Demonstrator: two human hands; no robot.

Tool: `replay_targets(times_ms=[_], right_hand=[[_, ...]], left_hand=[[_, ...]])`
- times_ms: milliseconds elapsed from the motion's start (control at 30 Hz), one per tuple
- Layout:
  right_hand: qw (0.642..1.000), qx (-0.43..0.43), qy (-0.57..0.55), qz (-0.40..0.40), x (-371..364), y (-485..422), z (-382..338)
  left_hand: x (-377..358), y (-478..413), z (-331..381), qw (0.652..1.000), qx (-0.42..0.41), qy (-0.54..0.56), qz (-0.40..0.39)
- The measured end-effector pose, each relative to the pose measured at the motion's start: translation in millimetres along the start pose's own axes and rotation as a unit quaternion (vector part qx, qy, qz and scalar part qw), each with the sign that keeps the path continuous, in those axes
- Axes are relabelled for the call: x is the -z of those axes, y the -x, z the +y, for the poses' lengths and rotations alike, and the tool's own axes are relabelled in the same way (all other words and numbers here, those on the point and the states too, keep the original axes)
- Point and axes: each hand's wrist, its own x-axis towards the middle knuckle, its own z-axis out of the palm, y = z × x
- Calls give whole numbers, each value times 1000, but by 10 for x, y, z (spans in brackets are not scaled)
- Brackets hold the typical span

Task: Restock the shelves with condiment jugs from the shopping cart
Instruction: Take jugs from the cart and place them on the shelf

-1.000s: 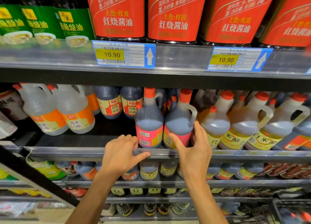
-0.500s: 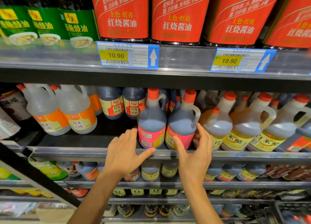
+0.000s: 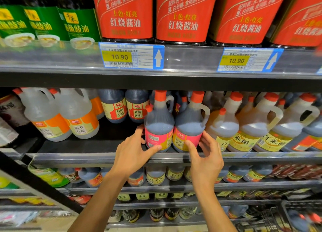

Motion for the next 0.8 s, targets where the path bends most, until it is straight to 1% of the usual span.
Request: replay_targets(times_ms=[100,200,333,400,433,500,567,633,733,800], right_hand=[[999,8,32,0,8,16,-11],[994,35,102,-7,47,37,0],[974,74,211,-45,151,83,15],[954,104,267,-83,244,97,51],[940,120,298,-115,300,104,74],[910,124,348,-187,418,143,78],[885,131,389,-220,579,189,39],[865,136,424,-230,809,235,-7],[834,70,477,-268,1337,303,-24],[811,35,515,-274,1814,370,63]], left_hand=[[-2,23,-2,1000,-14,-7,0],[6,27,-27,999,-41,-16,5],[69,74,-128,995,-68,-67,22],[98,156,-165,989,-98,-103,39],[108,207,-166,984,-119,-120,51],[111,313,-125,973,-155,-151,78],[82,427,9,964,-191,-164,82],[-40,560,205,957,-231,-165,54],[-374,799,540,941,-277,-192,-34],[-671,1002,800,930,-280,-219,-99]])
